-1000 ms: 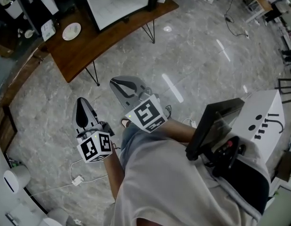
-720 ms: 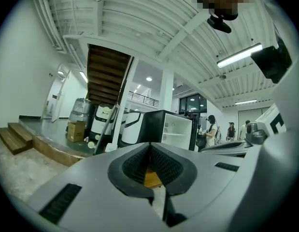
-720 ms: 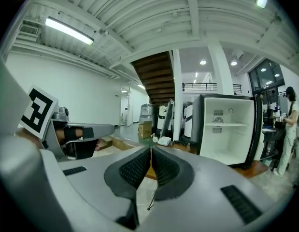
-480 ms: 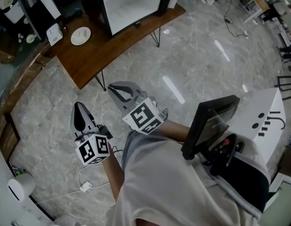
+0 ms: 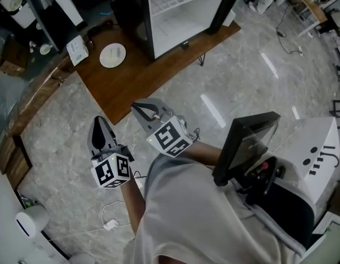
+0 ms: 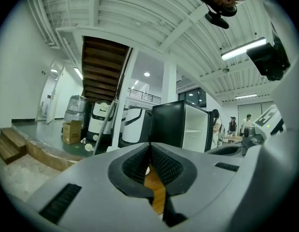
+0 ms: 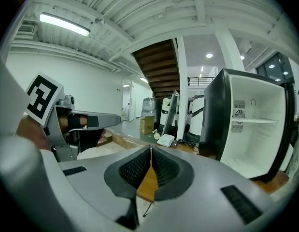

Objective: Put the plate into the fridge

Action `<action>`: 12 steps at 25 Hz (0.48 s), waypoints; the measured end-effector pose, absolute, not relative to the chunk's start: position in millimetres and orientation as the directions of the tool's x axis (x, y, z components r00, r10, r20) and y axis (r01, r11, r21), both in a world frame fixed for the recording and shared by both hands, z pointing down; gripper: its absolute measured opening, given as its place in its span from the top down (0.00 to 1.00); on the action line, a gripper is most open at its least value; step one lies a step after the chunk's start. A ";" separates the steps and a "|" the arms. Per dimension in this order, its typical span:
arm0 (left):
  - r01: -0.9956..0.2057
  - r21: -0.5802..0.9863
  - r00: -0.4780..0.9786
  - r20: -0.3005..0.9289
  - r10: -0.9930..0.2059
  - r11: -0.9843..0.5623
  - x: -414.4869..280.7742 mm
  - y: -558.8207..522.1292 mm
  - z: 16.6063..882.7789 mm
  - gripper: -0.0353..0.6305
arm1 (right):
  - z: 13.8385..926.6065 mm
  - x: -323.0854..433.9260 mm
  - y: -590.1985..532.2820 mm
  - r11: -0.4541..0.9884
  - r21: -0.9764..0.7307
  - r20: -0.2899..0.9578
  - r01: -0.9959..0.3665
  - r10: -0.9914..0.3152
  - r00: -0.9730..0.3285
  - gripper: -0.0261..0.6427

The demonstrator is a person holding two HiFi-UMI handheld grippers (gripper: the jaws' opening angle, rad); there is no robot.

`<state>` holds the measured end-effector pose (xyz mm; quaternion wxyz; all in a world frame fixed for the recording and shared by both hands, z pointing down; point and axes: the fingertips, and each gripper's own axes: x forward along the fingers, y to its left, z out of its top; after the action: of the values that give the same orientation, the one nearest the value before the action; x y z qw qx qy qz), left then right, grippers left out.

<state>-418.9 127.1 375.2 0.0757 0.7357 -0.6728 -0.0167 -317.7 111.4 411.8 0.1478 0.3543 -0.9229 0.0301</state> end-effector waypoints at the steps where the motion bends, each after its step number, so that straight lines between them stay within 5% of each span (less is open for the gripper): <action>1: -0.988 0.127 0.102 0.082 -0.991 -0.091 -424.0 106.8 374.5 0.92 | 411.1 -323.4 92.3 0.748 0.056 0.298 -0.661 -0.644 -0.704 0.93; 12: -0.984 0.030 0.176 0.209 -0.962 -0.174 -472.2 -122.6 432.0 0.92 | 469.1 -368.7 -119.3 0.723 -0.012 0.404 -0.691 -0.628 -0.665 0.93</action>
<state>-472.2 -122.6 432.0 0.0791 0.7629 -0.6378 0.0710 -368.7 -119.3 469.1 0.1892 0.3630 -0.9086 0.0824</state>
